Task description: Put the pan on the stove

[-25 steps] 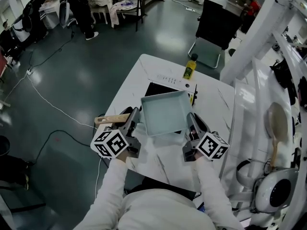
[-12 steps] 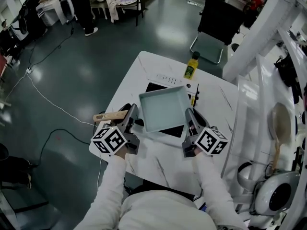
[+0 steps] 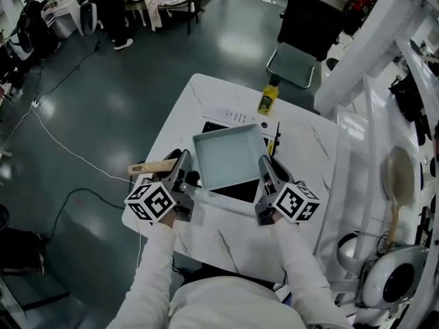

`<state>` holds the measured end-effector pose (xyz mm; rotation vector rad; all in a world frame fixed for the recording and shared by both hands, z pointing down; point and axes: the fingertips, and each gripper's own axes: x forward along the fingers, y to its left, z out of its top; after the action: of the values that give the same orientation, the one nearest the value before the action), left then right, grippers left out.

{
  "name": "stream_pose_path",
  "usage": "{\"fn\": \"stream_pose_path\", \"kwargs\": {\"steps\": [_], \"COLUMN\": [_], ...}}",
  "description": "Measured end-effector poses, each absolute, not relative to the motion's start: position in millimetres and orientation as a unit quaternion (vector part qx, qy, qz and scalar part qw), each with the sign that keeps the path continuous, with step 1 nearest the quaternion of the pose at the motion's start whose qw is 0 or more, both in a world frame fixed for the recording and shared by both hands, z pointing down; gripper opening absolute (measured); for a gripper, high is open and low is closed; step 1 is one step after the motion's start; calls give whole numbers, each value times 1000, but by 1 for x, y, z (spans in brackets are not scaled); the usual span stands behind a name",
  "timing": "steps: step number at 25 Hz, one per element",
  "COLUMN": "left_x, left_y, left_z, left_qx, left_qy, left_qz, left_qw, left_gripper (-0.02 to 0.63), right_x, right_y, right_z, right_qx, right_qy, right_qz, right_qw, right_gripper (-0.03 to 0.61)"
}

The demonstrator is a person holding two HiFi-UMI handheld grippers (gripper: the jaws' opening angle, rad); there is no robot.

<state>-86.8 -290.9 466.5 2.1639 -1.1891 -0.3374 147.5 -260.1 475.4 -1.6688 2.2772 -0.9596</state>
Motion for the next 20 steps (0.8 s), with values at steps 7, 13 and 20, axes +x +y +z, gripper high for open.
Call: {"fn": "stream_pose_path", "kwargs": {"steps": [7,13,20], "left_x": [-86,-85,-86], "left_y": [-293,-298,-300], "left_z": [476,476,480], "left_qx": [819,820,823], "left_qy": [-454,-453,-449], "left_qz": [-123,-121,-112], "left_qw": [329,328,329], "left_gripper": [141,141,146], "right_x": [148,149,147], "right_y": [-263,-266,-265], "right_z": [483,485,487], "right_qx": [-556,-557,-553], "right_qy": [760,760,767], "right_qz": [-328,-326,-318], "right_qw": [79,78,70], "right_gripper": [97,97,95]}}
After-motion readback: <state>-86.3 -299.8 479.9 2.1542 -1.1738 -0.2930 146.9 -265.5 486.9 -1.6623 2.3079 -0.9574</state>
